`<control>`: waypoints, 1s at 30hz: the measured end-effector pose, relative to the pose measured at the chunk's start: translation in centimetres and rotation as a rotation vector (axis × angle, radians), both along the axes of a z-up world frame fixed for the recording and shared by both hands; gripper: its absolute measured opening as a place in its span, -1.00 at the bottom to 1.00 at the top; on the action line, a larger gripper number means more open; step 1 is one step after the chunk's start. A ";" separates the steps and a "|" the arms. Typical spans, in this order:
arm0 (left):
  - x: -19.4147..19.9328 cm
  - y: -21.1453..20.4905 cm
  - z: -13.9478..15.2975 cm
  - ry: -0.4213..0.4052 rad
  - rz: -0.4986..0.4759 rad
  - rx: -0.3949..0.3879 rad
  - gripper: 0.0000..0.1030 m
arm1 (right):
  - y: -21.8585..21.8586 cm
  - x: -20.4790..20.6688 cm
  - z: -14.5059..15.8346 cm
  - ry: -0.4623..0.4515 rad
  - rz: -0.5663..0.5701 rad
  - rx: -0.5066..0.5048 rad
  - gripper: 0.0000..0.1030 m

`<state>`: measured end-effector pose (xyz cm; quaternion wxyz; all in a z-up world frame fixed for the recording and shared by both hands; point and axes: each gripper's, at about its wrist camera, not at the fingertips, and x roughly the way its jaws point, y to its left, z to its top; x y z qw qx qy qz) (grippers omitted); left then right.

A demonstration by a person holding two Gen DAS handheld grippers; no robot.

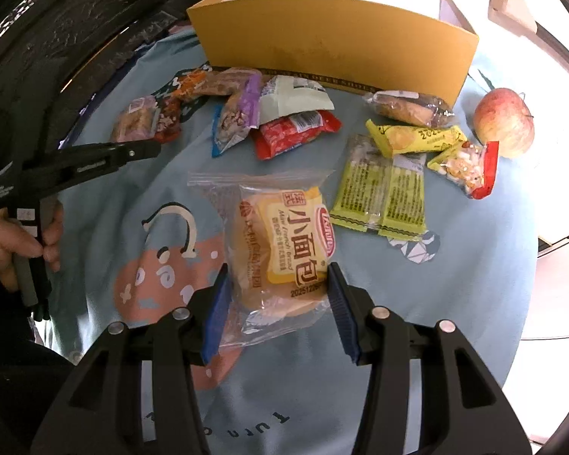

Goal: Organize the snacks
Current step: 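Grasp the brown chocolate wafer bar with the left gripper while the right grasps the bread roll bag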

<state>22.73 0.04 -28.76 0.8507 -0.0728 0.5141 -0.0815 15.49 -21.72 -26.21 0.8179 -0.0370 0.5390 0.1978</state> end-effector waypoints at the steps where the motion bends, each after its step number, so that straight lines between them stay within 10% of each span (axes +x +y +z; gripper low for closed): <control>1: -0.8 -0.7 0.8 0.006 0.019 -0.003 0.39 | -0.2 0.0 0.1 -0.002 -0.006 0.000 -0.02; 8: 1.2 -1.9 1.2 -0.017 0.081 0.055 0.54 | -1.3 -0.2 -0.3 0.016 -0.045 0.003 -0.02; 12: 3.3 -1.3 -1.1 0.051 0.149 0.074 -0.24 | -1.7 -0.3 -0.4 0.021 -0.052 0.002 -0.02; 30: -3.0 1.1 1.1 0.039 -0.006 0.041 -0.51 | -0.3 -0.1 0.9 -0.007 -0.016 0.046 -0.02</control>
